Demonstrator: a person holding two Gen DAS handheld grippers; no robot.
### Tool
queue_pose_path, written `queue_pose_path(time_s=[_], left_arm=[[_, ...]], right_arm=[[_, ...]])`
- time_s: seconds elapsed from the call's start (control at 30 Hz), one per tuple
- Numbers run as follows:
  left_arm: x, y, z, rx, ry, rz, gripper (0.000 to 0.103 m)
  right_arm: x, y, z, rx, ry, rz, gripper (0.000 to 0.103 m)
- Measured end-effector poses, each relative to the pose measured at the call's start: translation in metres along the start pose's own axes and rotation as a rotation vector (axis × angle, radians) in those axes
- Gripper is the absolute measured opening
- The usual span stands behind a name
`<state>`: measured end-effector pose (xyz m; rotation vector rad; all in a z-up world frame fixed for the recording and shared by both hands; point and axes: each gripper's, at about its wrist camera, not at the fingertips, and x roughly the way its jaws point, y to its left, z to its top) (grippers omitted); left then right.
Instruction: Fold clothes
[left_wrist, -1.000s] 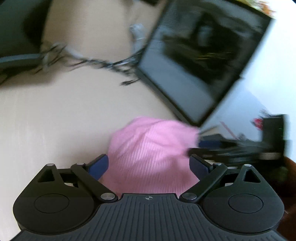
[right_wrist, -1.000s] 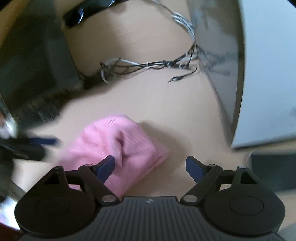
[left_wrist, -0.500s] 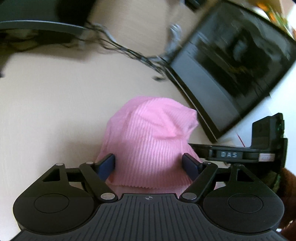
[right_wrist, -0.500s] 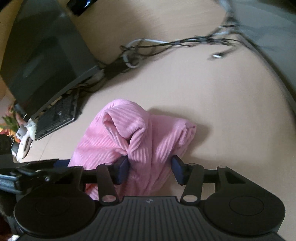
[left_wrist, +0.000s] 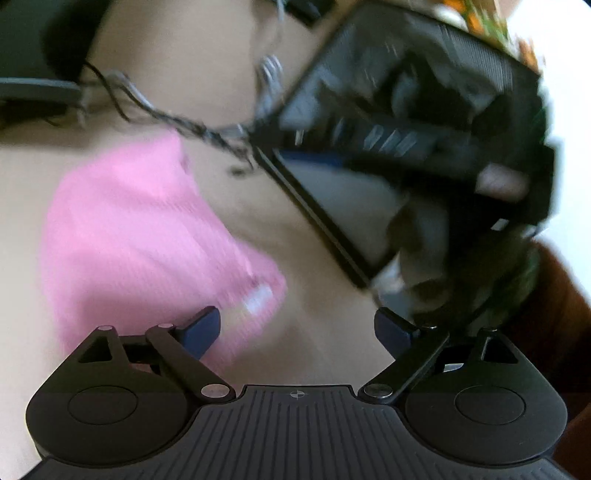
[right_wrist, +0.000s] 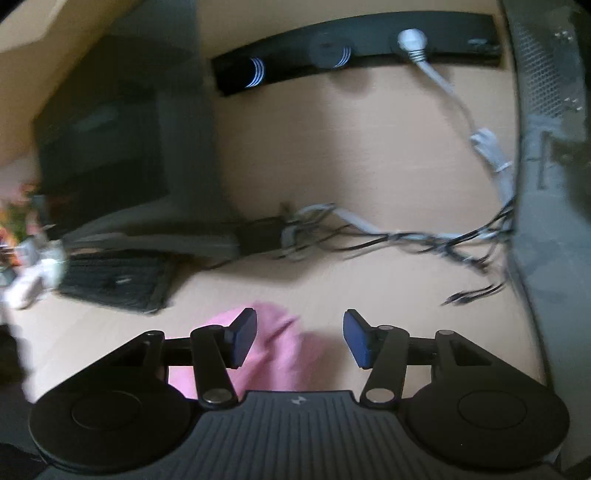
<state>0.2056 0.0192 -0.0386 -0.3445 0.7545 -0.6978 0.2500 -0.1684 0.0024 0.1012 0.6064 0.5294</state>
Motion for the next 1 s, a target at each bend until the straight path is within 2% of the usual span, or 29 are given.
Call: queue_pose_path(time_s=[0.13,0.27,0.3,0.33,0.37,0.4,0.43,0.5,0.6,0.7,0.77,0.87,1.0], left_arm=[[-0.016,0.003,-0.009,0.019,0.03,0.023,0.096],[-0.037,0.011,-0.016,0.01,0.038,0.069,0.098],[-0.045,0.016,-0.018,-0.008,0.026,0.094,0.098],[-0.053,0.021,-0.018,-0.029,0.011,0.118,0.098],[-0.06,0.026,-0.019,-0.053,-0.005,0.139,0.098],[-0.067,0.031,-0.019,-0.077,-0.022,0.16,0.098],[-0.075,0.037,-0.019,-0.101,-0.039,0.18,0.098],[-0.085,0.042,-0.018,-0.128,-0.07,0.204,0.098],[-0.09,0.042,-0.013,-0.126,-0.101,0.211,0.098],[-0.083,0.037,-0.008,-0.114,-0.105,0.203,0.099],[-0.077,0.034,-0.006,-0.105,-0.099,0.193,0.099],[-0.061,0.024,0.003,-0.071,-0.077,0.176,0.099],[-0.039,0.016,0.018,-0.016,-0.07,0.159,0.099]], right_arm=[[0.012,0.018,-0.019,0.031,0.098,0.085,0.052],[0.046,0.043,-0.045,-0.05,0.168,0.079,0.054],[0.05,0.047,-0.047,-0.082,0.164,0.069,0.051],[0.051,0.051,-0.049,-0.116,0.154,0.056,0.043],[0.053,0.055,-0.05,-0.149,0.144,0.044,0.02],[0.05,0.055,-0.045,-0.146,0.122,0.056,0.006],[0.042,0.052,-0.034,-0.128,0.085,0.075,0.006],[0.022,0.047,-0.014,-0.146,0.009,0.06,0.005],[0.011,0.025,-0.007,-0.125,0.004,0.022,0.005],[0.024,-0.01,-0.031,0.032,0.107,-0.016,0.006],[0.033,-0.026,-0.061,0.11,0.162,-0.054,0.008],[0.037,-0.039,-0.091,0.179,0.172,-0.099,0.018],[0.029,-0.045,-0.094,0.208,0.149,-0.112,0.035]])
